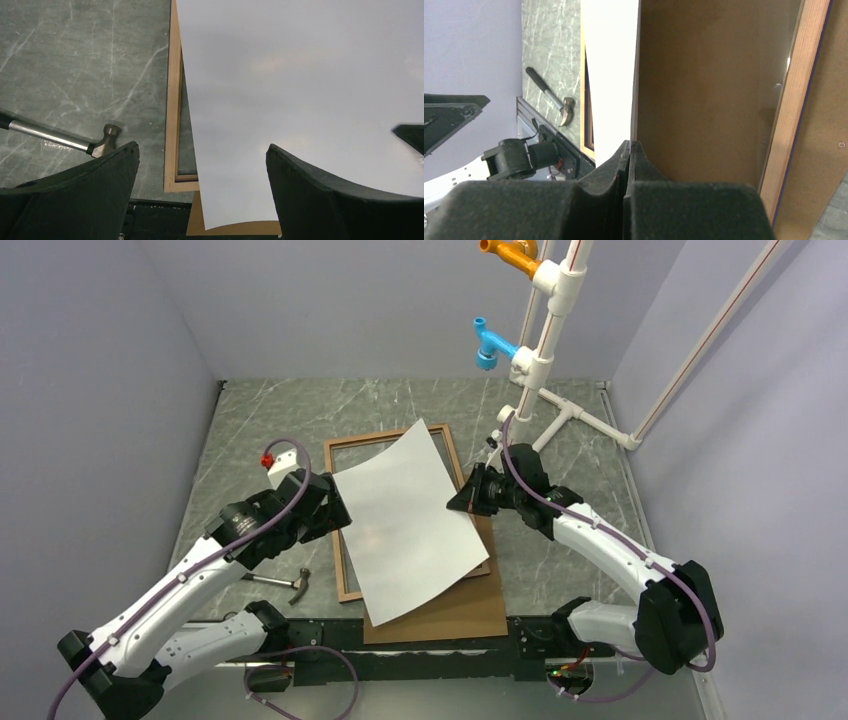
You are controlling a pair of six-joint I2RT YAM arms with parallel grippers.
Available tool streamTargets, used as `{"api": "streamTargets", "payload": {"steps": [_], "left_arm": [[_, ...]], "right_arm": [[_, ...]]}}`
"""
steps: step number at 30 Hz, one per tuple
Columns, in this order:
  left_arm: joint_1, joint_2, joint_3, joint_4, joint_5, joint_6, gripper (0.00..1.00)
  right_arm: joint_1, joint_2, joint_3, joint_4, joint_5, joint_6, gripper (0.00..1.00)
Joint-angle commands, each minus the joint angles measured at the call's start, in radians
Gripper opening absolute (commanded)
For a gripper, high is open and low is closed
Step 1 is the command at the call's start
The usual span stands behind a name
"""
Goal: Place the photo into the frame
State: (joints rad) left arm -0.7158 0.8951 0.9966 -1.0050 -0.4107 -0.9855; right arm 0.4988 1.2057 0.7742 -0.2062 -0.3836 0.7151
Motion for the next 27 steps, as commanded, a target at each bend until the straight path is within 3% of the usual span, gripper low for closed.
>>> {"api": "streamTargets", "payload": {"steps": [1, 15, 27], "left_arm": [[0.007, 0.019, -0.004, 0.037, 0.019, 0.022, 0.99], [0.007, 0.039, -0.024, 0.075, 0.044, 0.03, 0.99], [0.016, 0.035, -0.027, 0.061, 0.036, 0.036, 0.99]], "right_arm": [[-0.027, 0.011, 0.049, 0.105, 0.134, 0.08, 0.0], [-0.028, 0.076, 0.014, 0.238, 0.243, 0.177, 0.0], [-0.028, 0.22, 0.04, 0.307, 0.177, 0.195, 0.0]]}}
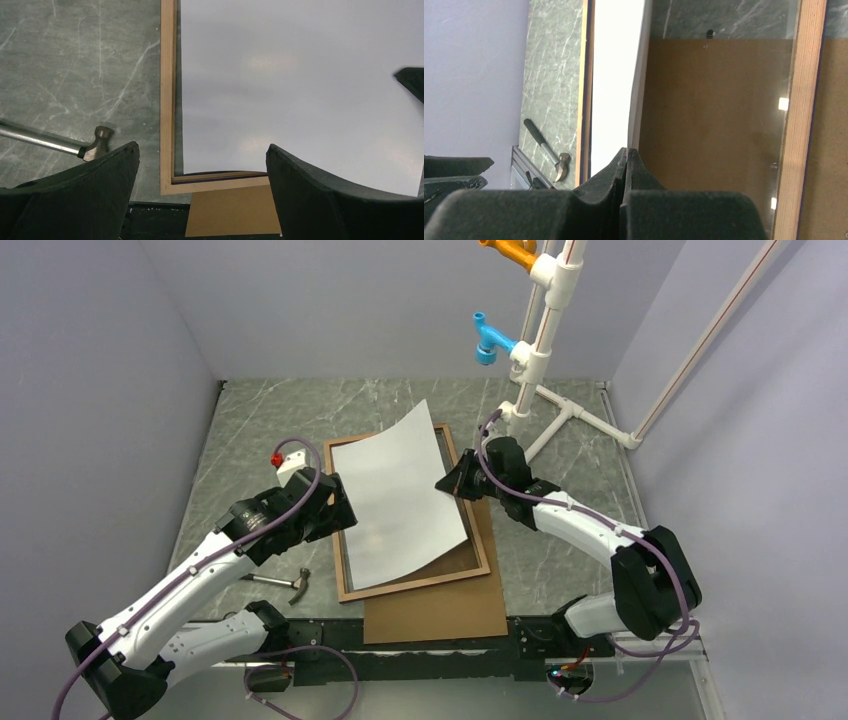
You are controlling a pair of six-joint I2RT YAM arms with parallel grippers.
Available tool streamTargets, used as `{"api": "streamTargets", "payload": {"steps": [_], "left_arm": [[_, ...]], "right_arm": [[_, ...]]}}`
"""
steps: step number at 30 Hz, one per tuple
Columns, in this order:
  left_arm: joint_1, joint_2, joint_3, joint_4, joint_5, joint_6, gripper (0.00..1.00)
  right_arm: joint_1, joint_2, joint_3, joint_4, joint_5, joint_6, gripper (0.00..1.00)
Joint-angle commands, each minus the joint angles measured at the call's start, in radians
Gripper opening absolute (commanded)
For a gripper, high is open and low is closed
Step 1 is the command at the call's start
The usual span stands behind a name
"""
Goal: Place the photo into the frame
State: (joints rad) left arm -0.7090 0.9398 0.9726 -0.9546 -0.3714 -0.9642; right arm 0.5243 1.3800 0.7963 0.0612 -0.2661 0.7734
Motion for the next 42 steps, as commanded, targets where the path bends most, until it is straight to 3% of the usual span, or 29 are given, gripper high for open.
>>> {"api": "streamTargets", "payload": {"steps": [1, 23, 36, 42], "left_arm": [[0.009, -0.012, -0.004, 0.011, -0.003, 0.015, 0.99], [0.019, -0.012, -0.018, 0.023, 0.011, 0.019, 0.99], [0.024, -0.007, -0.03, 0.031, 0.017, 0.019, 0.99], [0.035, -0.005, -0.051, 0.039, 0.031, 0.01, 0.99]], "right_arm": [[-0.054, 0.051, 0.016, 0.043, 0.055, 0.136, 0.0], [-0.053, 0.036, -0.151, 0.223, -0.029, 0.307, 0.0], [-0.052, 0.142, -0.168, 0.347, -0.094, 0.412, 0.0], [-0.052, 0.132, -0.156, 0.327, -0.09, 0.404, 0.0]]}}
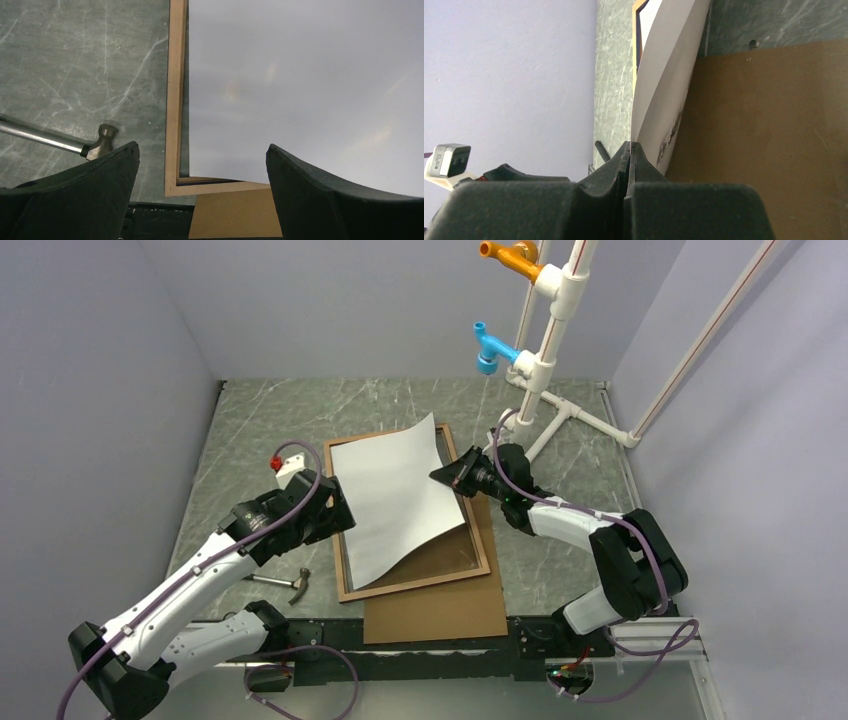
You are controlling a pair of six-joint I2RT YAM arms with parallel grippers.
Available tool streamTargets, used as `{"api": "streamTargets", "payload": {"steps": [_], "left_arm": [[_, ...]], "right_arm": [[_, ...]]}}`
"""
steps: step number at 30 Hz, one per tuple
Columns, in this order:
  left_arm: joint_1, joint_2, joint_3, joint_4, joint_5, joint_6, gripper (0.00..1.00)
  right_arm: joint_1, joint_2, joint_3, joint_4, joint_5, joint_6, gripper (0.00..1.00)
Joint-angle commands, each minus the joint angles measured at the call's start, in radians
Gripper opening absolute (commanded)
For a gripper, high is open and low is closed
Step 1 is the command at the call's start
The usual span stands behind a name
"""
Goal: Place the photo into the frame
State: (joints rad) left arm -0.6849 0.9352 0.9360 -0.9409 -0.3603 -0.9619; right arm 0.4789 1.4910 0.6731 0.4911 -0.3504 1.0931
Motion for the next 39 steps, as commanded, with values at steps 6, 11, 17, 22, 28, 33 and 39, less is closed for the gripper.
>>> {"api": "streamTargets", "payload": {"steps": [6, 11, 17, 22, 28, 33, 39], "left_arm": [[0.056, 0.03, -0.087, 0.087, 0.078, 0.002, 0.89], [0.116, 0.108, -0.212, 0.238, 0.168, 0.025, 0.77], [0.132, 0.243, -0.257, 0.314, 0.192, 0.044, 0.57], [0.133, 0.319, -0.267, 0.335, 0.181, 0.05, 0.31], [0.159, 0.37, -0.301, 0.357, 0.181, 0.062, 0.29], [0.183, 0.357, -0.315, 0.323, 0.155, 0.063, 0.18], [0.21, 0.27, -0.32, 0.242, 0.112, 0.05, 0.1]], "right_arm": [[-0.004, 0.006, -0.063, -0.098, -0.007, 0.084, 0.0], [-0.003, 0.032, -0.068, -0.067, -0.038, 0.093, 0.0], [-0.002, 0.052, -0.062, -0.053, -0.06, 0.093, 0.0], [-0.001, 0.069, -0.057, -0.057, -0.065, 0.079, 0.0], [0.001, 0.131, -0.053, -0.013, -0.115, 0.087, 0.0], [0.006, 0.158, -0.044, 0.0, -0.131, 0.087, 0.0], [0.017, 0.167, -0.031, -0.009, -0.132, 0.077, 0.0]]}}
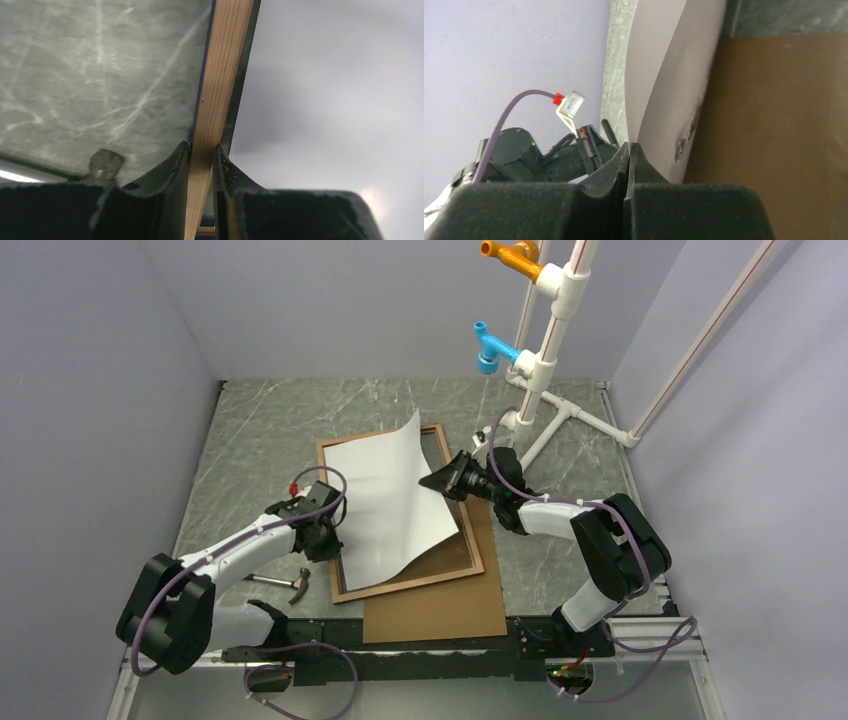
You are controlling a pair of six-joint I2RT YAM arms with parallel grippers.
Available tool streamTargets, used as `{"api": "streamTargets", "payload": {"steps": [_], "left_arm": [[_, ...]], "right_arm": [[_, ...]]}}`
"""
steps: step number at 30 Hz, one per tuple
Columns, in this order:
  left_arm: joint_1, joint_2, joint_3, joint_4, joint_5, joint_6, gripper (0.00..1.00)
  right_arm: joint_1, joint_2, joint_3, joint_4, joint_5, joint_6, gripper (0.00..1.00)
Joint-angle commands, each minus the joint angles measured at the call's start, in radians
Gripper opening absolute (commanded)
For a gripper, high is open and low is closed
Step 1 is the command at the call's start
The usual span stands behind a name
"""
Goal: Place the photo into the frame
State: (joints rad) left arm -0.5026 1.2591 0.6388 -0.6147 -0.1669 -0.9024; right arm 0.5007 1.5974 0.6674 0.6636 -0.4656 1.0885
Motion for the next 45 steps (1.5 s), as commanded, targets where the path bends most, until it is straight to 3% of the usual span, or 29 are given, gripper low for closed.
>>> {"api": "streamTargets", "payload": {"steps": [1, 4, 7, 14, 18, 28, 36, 45], "left_arm": [[0.032, -0.071, -0.022, -0.1, -0.092, -0.012, 0.1], [0.047, -0.12, -0.022, -0.147, -0.115, -0.021, 0.08], [0.064, -0.159, -0.027, -0.174, -0.123, -0.018, 0.12], [0.071, -0.192, 0.0, -0.189, -0.108, 0.015, 0.68], [0.072, -0.249, 0.024, -0.21, -0.109, 0.028, 0.82], [0.072, -0.41, 0.083, -0.251, -0.092, 0.064, 0.9], [0.072, -0.415, 0.076, -0.222, -0.064, 0.068, 0.9], [0.072, -0.385, 0.073, -0.214, -0.053, 0.069, 0.9]], "right_arm": [[-0.002, 0.059, -0.026, -0.182, -0.015, 0.079, 0.0], [0.006, 0.058, -0.029, -0.181, -0.01, 0.08, 0.0], [0.015, 0.056, -0.029, -0.186, -0.005, 0.072, 0.0], [0.038, 0.058, -0.041, -0.191, -0.001, 0.066, 0.0], [0.047, 0.053, -0.048, -0.195, 0.008, 0.063, 0.0], [0.057, 0.109, 0.012, -0.235, 0.001, -0.018, 0.0], [0.06, 0.179, 0.093, -0.273, -0.064, -0.073, 0.0], [0.069, 0.157, 0.077, -0.294, -0.062, -0.092, 0.0]]}}
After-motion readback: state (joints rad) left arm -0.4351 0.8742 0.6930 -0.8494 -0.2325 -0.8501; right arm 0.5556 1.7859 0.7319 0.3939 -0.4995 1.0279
